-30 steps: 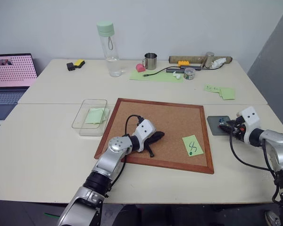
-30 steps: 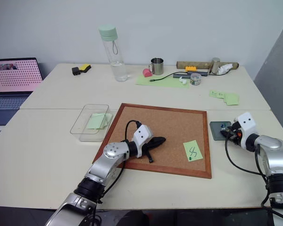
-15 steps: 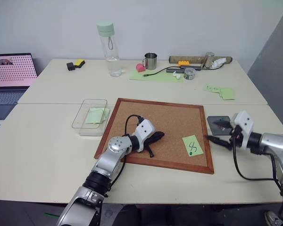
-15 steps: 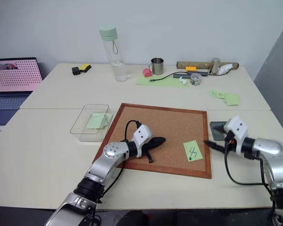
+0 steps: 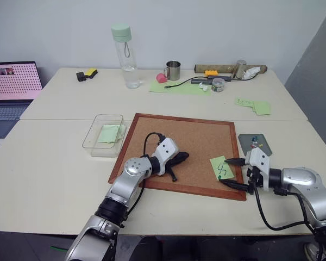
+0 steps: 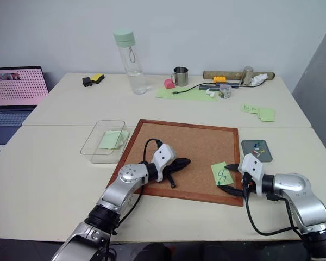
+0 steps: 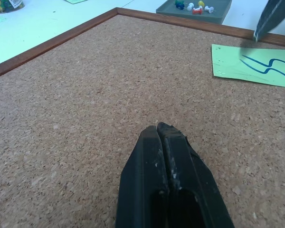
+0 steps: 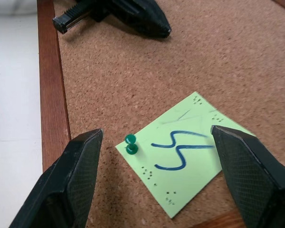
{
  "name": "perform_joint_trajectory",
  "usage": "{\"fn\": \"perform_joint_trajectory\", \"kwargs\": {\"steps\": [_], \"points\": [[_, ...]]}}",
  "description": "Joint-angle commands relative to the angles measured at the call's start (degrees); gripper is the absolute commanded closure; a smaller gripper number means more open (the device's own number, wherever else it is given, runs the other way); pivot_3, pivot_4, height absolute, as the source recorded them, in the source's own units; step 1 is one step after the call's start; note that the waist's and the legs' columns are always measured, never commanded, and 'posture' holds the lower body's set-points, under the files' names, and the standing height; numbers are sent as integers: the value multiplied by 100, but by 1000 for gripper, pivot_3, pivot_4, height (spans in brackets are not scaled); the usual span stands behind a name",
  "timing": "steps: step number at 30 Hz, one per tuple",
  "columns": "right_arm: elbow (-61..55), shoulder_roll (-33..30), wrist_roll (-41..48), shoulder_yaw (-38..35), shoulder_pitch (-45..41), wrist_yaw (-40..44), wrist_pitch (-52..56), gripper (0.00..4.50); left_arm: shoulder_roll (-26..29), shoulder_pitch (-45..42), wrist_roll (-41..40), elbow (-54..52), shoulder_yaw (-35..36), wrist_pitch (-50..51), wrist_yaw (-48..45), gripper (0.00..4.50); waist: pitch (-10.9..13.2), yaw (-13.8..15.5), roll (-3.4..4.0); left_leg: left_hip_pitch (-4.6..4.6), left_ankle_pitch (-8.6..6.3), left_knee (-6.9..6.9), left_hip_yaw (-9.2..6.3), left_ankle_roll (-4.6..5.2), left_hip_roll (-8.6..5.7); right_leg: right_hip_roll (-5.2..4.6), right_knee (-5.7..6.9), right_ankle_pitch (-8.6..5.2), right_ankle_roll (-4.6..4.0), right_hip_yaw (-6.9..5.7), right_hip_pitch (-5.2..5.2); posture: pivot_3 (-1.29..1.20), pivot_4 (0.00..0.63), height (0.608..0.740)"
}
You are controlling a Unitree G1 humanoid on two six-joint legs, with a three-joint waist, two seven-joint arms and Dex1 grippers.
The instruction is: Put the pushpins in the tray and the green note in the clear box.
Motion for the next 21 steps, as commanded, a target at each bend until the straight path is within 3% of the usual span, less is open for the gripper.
{"fn": "perform_joint_trajectory", "kwargs": {"steps": [1,16,21], "points": [[114,67,-92,15,-40,0,-264,1413,131,157,168,170,20,194,70,4500,0,0,0,0,0,0,0,0,0,0,0,0,0,0,0,0,150,740],[295,154,-106,53,-107,123,-441,4421,118,291,141,71,25,233,170,4500,1,-9,-2,1,0,-1,1,0,1,0,0,0,0,0,0,0,150,740],[178,154,-28,7,-114,142,-370,4463,120,297,136,83,23,234,177,4500,2,-10,-3,2,0,-1,0,0,1,0,0,0,0,0,1,0,150,740]]}}
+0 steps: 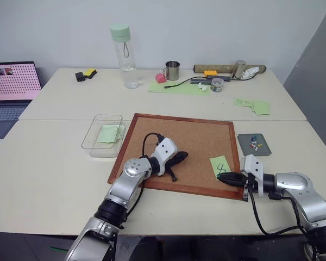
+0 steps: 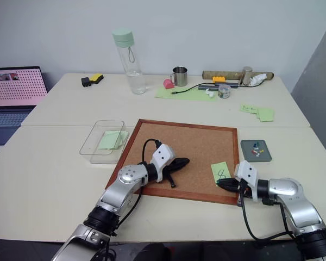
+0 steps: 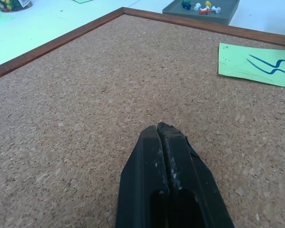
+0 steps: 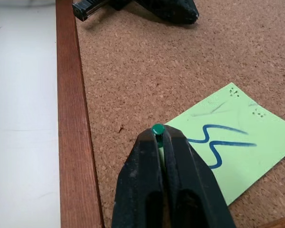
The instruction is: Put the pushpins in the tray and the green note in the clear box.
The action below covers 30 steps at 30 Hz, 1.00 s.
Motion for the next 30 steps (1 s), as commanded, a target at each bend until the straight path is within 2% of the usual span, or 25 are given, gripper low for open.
{"fn": "perform_joint_trajectory", "kwargs": {"steps": [1,12,17,19,20,23,26,30], "points": [[-227,-39,127,-201,-108,-70,81,4463,118,192,136,225,11,164,13,4500,0,0,0,0,0,0,0,0,0,0,0,0,0,0,0,0,150,740],[-983,-184,467,-542,-264,-179,438,4463,60,167,88,291,1,161,-18,4500,13,3,-3,-4,0,-2,0,0,0,0,-3,0,1,0,-3,0,150,740],[-1086,-123,304,-443,-521,-303,268,4463,203,212,-347,-336,295,596,-229,4500,17,0,-7,-6,0,-4,-4,0,0,0,-9,0,1,-5,-2,0,150,740],[-1019,-114,112,-377,-677,-358,19,4500,297,258,-851,-878,641,1176,-333,4119,20,-14,-8,-6,0,-4,-3,-1,1,0,-7,0,0,-3,-5,0,150,740],[-962,-84,17,-354,-767,-403,-124,4500,379,287,-1256,-1200,847,1620,-442,4119,31,-24,-7,-7,0,-6,-6,0,1,0,-7,0,0,-6,-6,0,150,740],[-845,-20,-155,-284,-931,-455,-433,4500,606,395,-2407,-2010,1365,2921,-691,3537,58,-19,-15,-14,0,-6,-10,-1,3,0,-6,-1,-1,-12,-12,0,150,740],[-746,33,-307,-230,-1049,-464,-769,4500,639,449,-3252,-2365,1873,3803,-549,2981,61,29,-16,-22,0,-4,-15,-2,1,-3,-17,-1,-1,-17,-10,0,150,740],[-644,87,-504,-133,-1204,-486,-1255,4500,356,418,-3939,-2460,2294,4398,-163,2061,62,56,-16,-34,1,-2,-25,-3,-4,-6,-54,7,7,-24,-3,0,150,740]]}}
